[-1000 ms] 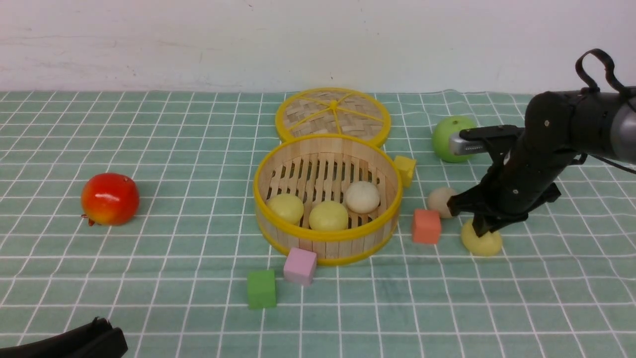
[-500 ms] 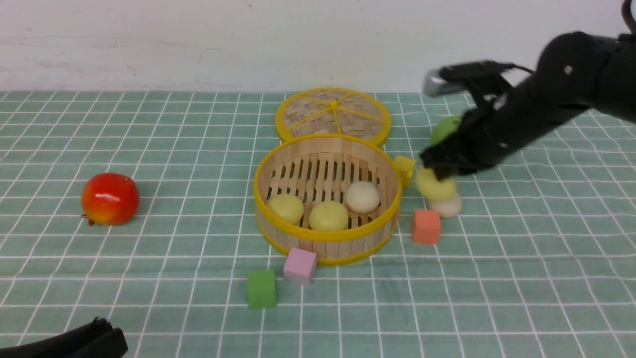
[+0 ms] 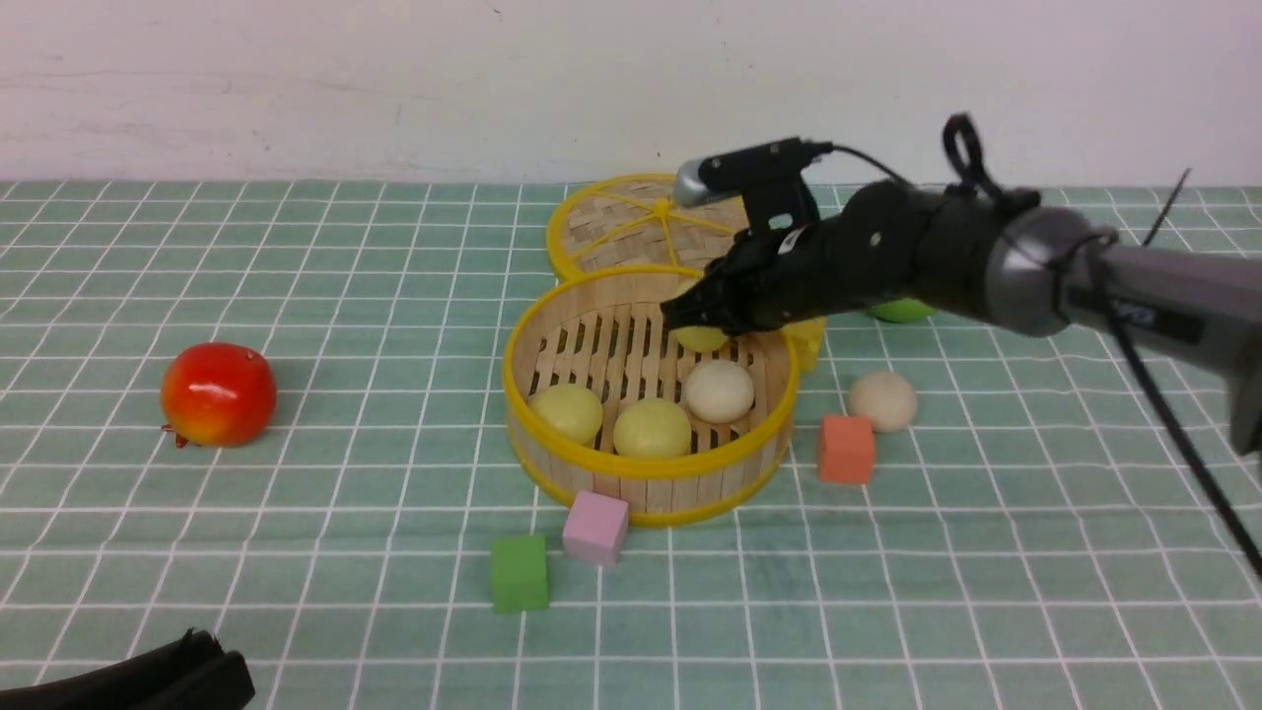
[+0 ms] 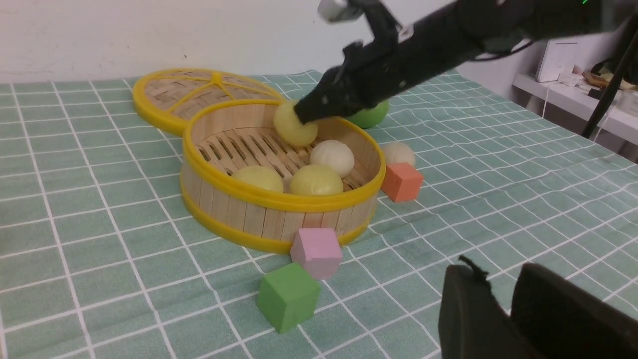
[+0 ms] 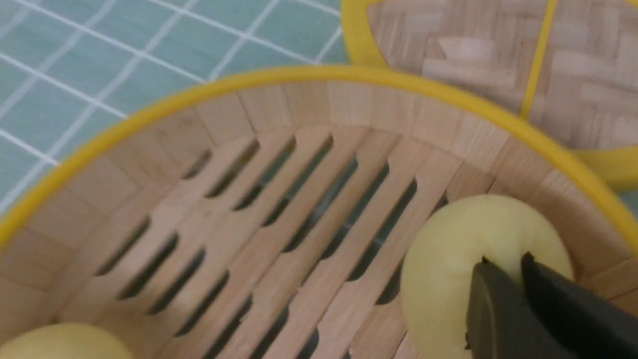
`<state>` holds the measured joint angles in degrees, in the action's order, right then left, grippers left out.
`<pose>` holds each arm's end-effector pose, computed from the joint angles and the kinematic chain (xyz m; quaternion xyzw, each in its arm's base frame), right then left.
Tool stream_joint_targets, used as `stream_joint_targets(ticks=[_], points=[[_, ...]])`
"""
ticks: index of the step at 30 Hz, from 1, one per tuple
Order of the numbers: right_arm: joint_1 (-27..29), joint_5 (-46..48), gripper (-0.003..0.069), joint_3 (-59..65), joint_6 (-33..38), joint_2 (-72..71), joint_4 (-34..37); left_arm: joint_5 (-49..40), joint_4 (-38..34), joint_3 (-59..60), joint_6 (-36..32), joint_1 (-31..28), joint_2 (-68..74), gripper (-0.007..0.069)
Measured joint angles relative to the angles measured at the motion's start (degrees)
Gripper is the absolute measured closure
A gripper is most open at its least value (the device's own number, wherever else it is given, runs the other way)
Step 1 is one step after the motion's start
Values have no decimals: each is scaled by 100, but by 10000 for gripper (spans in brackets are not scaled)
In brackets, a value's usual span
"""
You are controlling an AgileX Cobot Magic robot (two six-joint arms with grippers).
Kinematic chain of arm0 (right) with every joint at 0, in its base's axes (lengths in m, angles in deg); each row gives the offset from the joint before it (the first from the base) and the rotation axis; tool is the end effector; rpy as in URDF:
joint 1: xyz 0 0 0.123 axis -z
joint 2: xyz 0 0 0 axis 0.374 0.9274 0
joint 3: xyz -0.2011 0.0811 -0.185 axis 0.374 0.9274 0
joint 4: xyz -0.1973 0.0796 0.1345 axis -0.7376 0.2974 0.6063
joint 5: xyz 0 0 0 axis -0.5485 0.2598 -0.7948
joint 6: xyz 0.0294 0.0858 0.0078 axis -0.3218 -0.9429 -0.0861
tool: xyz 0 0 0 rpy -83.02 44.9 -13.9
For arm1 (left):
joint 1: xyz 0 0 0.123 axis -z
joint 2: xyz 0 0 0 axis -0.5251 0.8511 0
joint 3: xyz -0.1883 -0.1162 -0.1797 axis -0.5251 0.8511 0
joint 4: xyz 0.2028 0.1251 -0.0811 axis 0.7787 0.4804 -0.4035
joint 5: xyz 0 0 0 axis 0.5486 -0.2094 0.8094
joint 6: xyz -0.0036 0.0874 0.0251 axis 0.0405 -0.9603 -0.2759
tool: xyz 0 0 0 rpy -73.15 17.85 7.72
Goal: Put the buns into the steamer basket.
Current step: Use the right arm to put the steamed stuffed bun into the steamer, then use the right arm to grab a steamed stuffed bun
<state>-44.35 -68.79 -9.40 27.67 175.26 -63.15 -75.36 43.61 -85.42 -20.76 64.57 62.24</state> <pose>0.4691 0.2045 0.1916 -0.1654 0.8805 0.1518 0.4176 0.0657 -0.0450 0.2474 0.1413 0.7196 -0.2661 0.6256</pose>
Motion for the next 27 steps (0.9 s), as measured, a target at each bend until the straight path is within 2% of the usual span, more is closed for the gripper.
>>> stream_joint_targets(ticks=[3,6,7,8,9,12,16,17,19,23,24,27], points=[[0,-14,502,-17,0,134,27,0,0,0,0,0,0,484],[0,8,363,-58,0,103,22,0,0,0,0,0,0,480],[0,14,354,-58,0,96,21,0,0,0,0,0,0,480],[0,118,271,-58,0,18,21,0,0,0,0,0,0,479],[0,188,230,-58,0,-64,18,0,0,0,0,0,0,478],[31,521,148,-58,0,-481,1,0,0,0,0,0,0,478],[200,1258,126,-65,0,-1059,-221,0,0,0,0,0,0,477],[390,1783,133,-84,-39,-1295,-493,0,0,0,0,0,0,477],[609,2223,150,-97,-221,-1419,-789,0,0,0,0,0,0,475],[1189,3574,222,-97,-1048,-1215,-1452,0,0,0,0,0,0,470],[1189,3609,226,-97,-1071,-1192,-1452,0,0,0,0,0,0,470],[1382,3734,314,-91,-1258,-823,-1467,0,0,0,0,0,0,463]])
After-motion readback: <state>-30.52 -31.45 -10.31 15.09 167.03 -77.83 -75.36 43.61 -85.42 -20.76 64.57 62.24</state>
